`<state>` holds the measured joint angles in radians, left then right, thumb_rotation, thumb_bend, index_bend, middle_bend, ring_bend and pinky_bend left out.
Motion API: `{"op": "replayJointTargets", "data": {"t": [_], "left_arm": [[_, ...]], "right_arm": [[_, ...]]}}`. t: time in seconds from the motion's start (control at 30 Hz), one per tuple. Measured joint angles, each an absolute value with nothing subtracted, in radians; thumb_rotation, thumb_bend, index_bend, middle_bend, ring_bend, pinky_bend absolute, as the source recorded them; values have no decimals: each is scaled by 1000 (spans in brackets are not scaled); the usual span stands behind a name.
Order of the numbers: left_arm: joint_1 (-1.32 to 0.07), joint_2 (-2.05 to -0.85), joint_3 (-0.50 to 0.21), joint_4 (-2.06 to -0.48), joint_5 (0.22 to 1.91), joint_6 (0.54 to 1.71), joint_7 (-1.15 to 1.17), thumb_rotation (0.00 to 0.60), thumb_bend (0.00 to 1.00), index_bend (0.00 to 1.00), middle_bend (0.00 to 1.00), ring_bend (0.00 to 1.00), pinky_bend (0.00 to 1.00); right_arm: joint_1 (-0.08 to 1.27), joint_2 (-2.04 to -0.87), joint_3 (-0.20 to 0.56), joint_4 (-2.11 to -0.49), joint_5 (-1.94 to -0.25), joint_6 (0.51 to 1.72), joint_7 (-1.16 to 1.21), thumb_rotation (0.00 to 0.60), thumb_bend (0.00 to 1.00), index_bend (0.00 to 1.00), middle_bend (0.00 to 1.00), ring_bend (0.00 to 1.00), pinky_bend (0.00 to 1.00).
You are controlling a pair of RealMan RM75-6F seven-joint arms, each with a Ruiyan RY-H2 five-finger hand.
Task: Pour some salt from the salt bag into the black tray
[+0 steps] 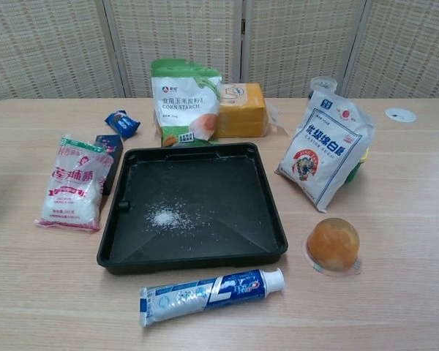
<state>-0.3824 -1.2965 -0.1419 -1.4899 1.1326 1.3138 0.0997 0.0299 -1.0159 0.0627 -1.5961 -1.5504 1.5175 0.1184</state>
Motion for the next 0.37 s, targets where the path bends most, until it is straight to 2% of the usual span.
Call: {"op": "replayJointTargets", "data": {"t": [0.37], "left_arm": [[-227, -1228, -77, -1679, 1199, 1498, 181, 600, 563, 55, 58, 95, 138]], "right_arm": [[64, -1043, 54, -1545, -1600, 1511, 196, 600, 421, 46, 89, 133, 37]]}}
